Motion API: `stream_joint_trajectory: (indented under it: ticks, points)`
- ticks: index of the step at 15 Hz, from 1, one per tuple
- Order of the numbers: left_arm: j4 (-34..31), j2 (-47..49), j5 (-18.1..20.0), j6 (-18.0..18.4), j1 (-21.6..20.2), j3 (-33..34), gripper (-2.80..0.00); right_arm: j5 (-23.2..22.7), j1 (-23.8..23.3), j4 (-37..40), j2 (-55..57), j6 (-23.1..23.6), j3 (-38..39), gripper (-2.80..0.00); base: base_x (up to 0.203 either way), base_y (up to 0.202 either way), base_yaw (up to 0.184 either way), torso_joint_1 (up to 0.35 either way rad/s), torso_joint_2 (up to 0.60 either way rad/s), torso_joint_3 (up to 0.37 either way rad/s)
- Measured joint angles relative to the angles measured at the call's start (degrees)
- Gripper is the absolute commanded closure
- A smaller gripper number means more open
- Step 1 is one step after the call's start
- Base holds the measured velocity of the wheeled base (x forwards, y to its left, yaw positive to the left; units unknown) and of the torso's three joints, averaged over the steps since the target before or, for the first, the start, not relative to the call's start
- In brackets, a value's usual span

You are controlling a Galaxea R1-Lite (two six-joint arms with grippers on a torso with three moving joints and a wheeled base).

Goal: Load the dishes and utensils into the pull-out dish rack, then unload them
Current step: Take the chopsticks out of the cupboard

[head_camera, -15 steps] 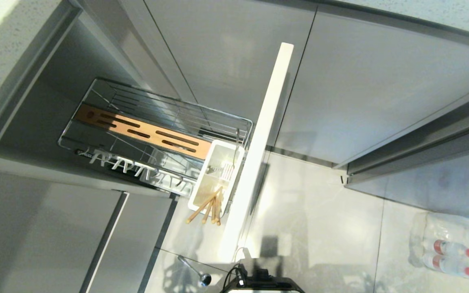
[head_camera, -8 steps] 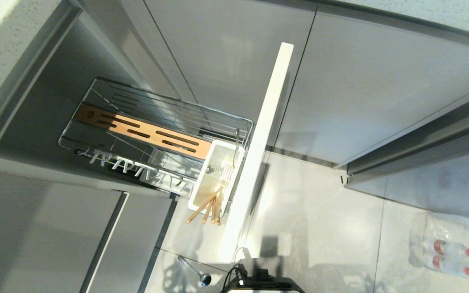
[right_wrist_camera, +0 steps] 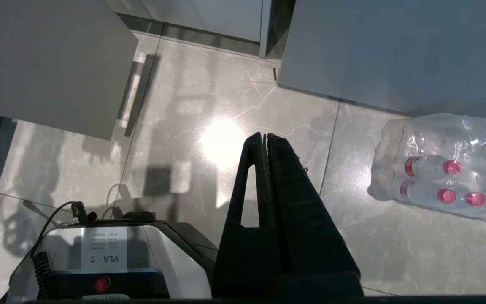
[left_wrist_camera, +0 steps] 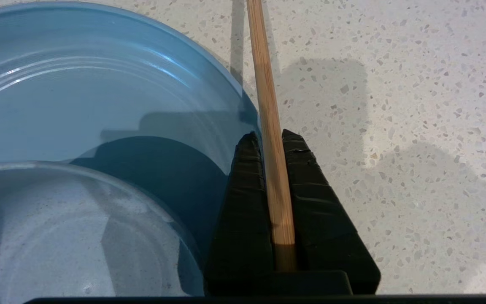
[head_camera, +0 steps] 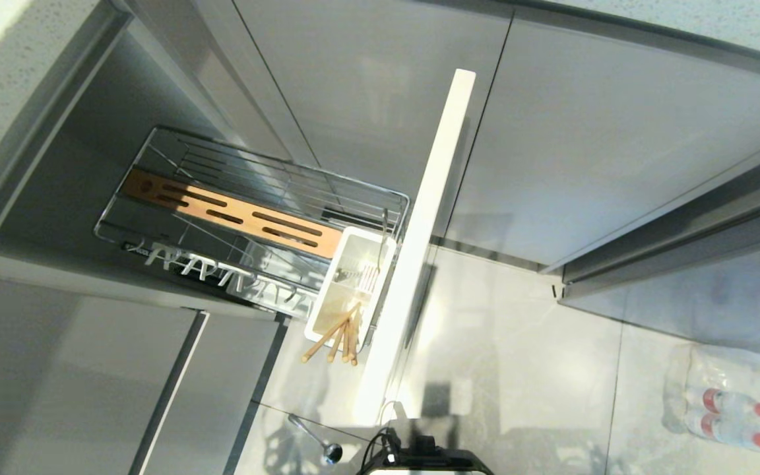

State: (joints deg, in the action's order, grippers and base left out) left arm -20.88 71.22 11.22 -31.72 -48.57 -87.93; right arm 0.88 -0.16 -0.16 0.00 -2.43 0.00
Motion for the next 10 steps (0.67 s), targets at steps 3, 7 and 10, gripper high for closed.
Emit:
stream_joint_trajectory:
  ticks: [3, 7, 10]
  points:
    - [-0.26, 0.15, -0.02, -0.06, 0.00, -0.58, -2.80, 0.00, 0.02, 0.00, 0.00, -0.01, 0.00, 0.00, 0.000, 0.000, 0.000, 0.000, 0.00, 0.000]
    - [-0.29, 0.05, -0.11, -0.06, 0.00, -1.81, -2.80, 0.00, 0.00, 0.00, 0.00, -0.01, 0.00, 0.00, 0.000, 0.000, 0.000, 0.000, 0.00, 0.000]
    - [-0.15, -1.03, -0.11, 0.02, 0.00, -3.48, -2.80, 0.00, 0.00, 0.00, 0.00, 0.00, 0.00, 0.00, 0.000, 0.000, 0.000, 0.000, 0.00, 0.000]
